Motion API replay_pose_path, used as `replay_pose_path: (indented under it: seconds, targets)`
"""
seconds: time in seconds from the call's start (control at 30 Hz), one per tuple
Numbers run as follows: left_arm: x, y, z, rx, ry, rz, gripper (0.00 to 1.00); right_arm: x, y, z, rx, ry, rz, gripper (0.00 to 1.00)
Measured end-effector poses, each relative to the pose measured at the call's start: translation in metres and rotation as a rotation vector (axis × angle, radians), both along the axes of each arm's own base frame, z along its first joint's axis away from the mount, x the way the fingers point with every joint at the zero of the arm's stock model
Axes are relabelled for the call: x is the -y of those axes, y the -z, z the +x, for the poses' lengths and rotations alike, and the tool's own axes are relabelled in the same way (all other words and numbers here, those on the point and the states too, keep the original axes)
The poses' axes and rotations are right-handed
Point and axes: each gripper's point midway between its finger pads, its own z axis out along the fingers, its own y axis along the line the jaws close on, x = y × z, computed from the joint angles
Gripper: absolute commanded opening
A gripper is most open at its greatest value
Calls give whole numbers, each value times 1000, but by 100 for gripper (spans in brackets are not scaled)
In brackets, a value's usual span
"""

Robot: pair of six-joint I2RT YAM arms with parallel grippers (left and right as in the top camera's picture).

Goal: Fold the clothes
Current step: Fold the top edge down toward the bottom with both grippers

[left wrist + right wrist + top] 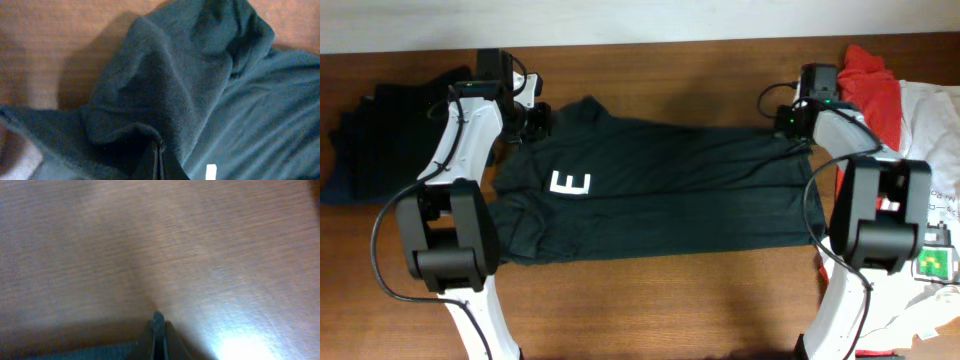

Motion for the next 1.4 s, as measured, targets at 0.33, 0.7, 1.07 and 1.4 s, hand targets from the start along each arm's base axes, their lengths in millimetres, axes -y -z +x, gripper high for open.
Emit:
replay_pose_path:
  seconds: [0.33,0.7,1.07,1.4]
  targets:
    - [-34,-87,-76,-87,-85,-29,0,-12,-78,-110,-277,5,31,7]
    - [-37,-82,-161,-431,-74,-50,0,-18,-74,-162,-488,5,54,13]
    - [-43,-53,-214,-652,-36,11,0,-4,-77,-179,-561,21,-26,25]
    - [-43,-42,-233,-730,-26,20,81,-2,-78,-185,-588,22,-40,55]
